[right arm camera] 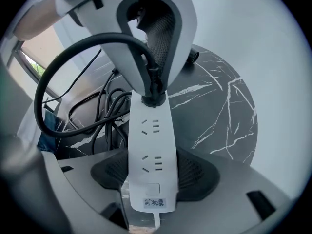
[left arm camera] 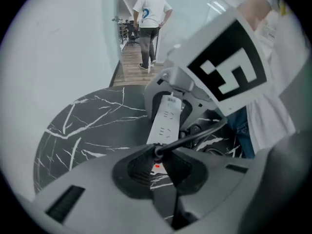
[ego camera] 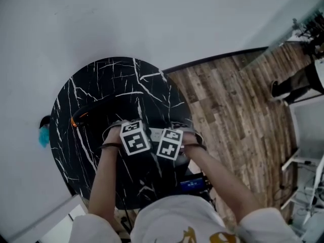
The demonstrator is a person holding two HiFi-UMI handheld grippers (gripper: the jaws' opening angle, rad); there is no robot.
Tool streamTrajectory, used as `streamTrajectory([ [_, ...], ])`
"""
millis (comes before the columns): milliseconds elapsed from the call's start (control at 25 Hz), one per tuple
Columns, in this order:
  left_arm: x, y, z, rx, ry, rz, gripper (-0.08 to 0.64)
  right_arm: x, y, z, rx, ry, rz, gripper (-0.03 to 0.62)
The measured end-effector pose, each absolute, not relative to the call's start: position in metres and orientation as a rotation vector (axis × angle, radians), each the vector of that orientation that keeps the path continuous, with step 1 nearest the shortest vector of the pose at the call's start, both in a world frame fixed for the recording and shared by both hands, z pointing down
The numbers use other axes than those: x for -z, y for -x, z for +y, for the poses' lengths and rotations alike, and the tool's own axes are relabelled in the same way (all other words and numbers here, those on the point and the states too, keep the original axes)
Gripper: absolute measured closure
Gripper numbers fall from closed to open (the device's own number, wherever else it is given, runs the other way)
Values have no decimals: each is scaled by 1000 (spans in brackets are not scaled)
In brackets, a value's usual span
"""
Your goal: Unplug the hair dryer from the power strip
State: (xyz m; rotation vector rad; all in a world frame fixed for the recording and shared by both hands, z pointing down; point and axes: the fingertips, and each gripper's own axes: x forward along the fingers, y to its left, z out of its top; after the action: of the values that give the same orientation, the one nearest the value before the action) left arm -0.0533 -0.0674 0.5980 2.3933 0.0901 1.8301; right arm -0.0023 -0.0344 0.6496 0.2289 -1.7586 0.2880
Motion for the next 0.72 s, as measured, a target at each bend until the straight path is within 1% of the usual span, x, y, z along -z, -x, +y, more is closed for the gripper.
streamTrajectory([
  [160, -593, 47, -76, -1728, -2367, 178, 508, -650, 2, -35, -306, -243, -1754, 322],
  [320, -596, 53, -59, -1849, -2425, 53, 511, -649, 3, -34, -307, -234, -1739, 322],
  [600, -592, 46, -79, -1713, -2375, 168, 508, -650, -1, -36, -300, -242, -1734, 322],
  [720, -592, 49, -64, -1784, -2405, 136, 508, -650, 2, -35, -306, -241, -1731, 322],
])
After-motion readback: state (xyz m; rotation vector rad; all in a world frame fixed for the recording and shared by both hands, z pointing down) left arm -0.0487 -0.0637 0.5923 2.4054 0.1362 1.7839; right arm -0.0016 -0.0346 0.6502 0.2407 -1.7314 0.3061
